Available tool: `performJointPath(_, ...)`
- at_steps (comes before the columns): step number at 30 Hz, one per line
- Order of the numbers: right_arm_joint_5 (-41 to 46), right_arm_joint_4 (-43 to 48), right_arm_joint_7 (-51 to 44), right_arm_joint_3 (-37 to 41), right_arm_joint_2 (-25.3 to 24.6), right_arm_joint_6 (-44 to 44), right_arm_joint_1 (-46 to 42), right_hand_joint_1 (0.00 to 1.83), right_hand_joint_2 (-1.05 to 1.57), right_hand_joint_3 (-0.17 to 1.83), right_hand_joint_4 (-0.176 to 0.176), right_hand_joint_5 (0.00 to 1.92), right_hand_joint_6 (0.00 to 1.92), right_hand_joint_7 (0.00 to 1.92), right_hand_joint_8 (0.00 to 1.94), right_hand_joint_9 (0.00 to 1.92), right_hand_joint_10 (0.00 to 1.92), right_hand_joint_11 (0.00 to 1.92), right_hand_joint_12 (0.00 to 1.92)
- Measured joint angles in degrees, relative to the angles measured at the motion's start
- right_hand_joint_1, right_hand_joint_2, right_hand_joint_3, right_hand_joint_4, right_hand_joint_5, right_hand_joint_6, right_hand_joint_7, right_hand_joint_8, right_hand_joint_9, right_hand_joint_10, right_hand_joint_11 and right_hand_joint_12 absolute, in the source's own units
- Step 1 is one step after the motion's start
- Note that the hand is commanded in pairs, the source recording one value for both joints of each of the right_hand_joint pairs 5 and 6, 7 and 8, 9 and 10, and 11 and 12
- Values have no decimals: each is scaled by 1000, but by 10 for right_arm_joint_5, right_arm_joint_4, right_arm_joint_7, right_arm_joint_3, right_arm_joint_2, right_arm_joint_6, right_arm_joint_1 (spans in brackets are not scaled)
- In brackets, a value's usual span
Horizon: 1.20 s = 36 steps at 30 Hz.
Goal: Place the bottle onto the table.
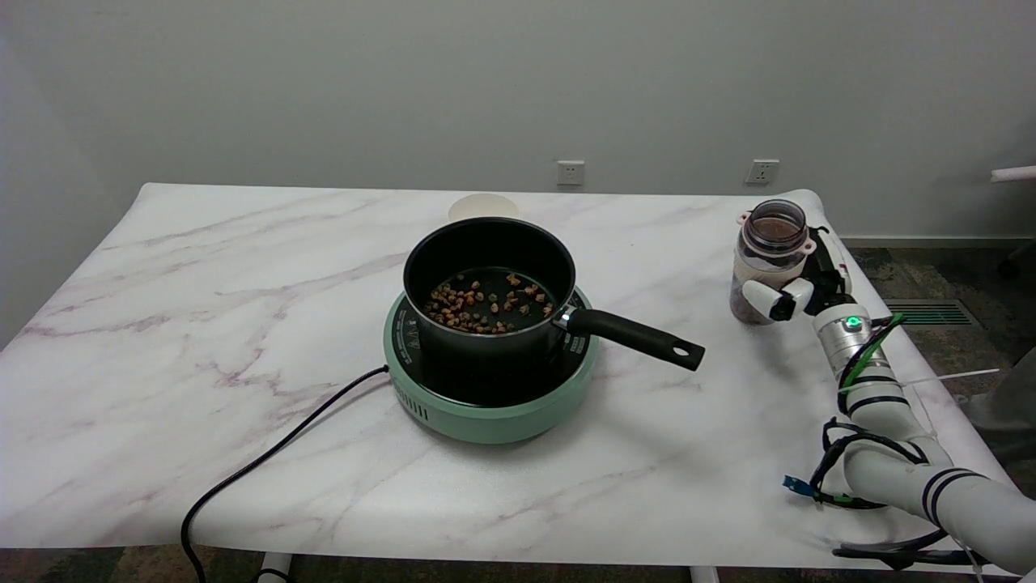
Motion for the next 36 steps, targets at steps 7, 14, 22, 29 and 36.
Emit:
performJointPath(7,1,-2,1,0,0,3,-1,1354,-745,1798,0,645,645,1014,1014,892,892,568,568)
performJointPath(14,2,-3,2,0,-1,4,-1,1345,-765,1775,0,604,604,997,997,879,879,539,539)
performJointPath(22,3,-11,4,2,-1,4,-2,1331,-818,1758,0,576,576,982,982,863,863,511,511)
performJointPath(29,3,-26,12,4,-1,4,0,1303,-801,1684,0,528,528,958,958,847,847,488,488)
performJointPath(36,3,-42,20,7,1,4,1,1293,-797,1610,0,471,471,937,937,821,821,473,473)
